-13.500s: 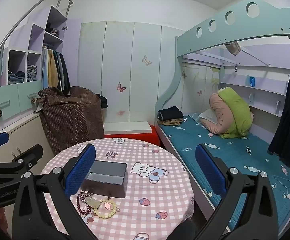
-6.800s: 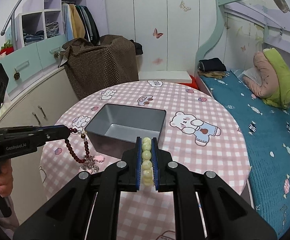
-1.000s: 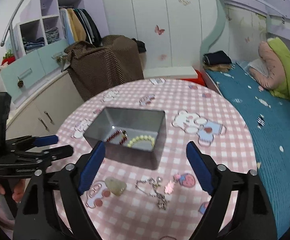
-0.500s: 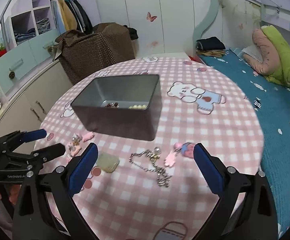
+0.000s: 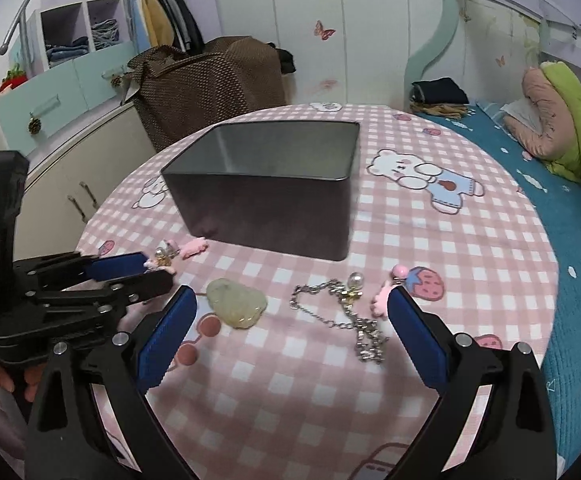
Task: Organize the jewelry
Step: 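Grasp the pink charm keychain with the left tool while the right tool grasps the jade pendant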
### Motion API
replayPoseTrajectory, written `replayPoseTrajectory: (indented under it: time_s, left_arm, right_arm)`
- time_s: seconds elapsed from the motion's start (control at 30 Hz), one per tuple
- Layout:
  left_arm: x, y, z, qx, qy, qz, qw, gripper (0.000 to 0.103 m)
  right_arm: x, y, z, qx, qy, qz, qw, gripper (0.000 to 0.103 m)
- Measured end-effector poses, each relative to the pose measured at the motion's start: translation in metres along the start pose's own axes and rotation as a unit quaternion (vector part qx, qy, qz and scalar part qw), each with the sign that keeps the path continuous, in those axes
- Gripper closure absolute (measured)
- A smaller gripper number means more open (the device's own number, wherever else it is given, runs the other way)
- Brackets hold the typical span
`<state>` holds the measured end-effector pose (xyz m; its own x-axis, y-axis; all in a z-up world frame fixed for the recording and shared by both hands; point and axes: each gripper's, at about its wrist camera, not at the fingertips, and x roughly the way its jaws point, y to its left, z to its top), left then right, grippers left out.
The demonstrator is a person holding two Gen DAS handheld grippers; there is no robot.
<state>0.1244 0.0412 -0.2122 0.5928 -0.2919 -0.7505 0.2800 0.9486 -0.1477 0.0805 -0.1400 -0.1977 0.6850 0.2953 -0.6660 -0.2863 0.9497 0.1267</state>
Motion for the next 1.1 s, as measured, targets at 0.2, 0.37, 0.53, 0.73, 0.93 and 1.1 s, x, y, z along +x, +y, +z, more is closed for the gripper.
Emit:
replayPoseTrajectory:
  time_s: [0.2,0.37,0.53,0.73,0.93,1.1]
  left_arm:
    - [0.000,0.001,-0.003,0.006,-0.003,-0.007,1.0000,0.079]
    - [-0.004,0.009,-0.004,-0.016,-0.009,-0.014,0.9997,0.079]
    - [-0.013,0.016,-0.005,-0.030,-0.026,-0.017,0.9991,0.079]
    - [-0.017,0.023,-0.009,-0.056,-0.036,-0.026,0.9974,0.079]
    - [-0.016,0.023,-0.012,-0.062,-0.036,-0.037,0.9968,0.079]
    - [-0.020,0.019,-0.010,-0.052,-0.045,-0.048,0.9965,0.079]
  right_arm:
    - [0.002,0.011,-0.001,-0.029,-0.001,0.011,1.000,0.018]
    - [0.010,0.021,-0.001,-0.050,0.008,0.019,0.999,0.029]
    - [0.023,0.027,0.002,-0.055,0.026,0.021,0.998,0.036]
    - [0.041,0.039,-0.001,-0.085,0.045,-0.001,0.995,0.051]
    - [0.039,0.038,0.000,-0.088,0.049,-0.001,0.995,0.064]
    - [0.037,0.034,0.002,-0.073,0.051,-0.002,0.996,0.065]
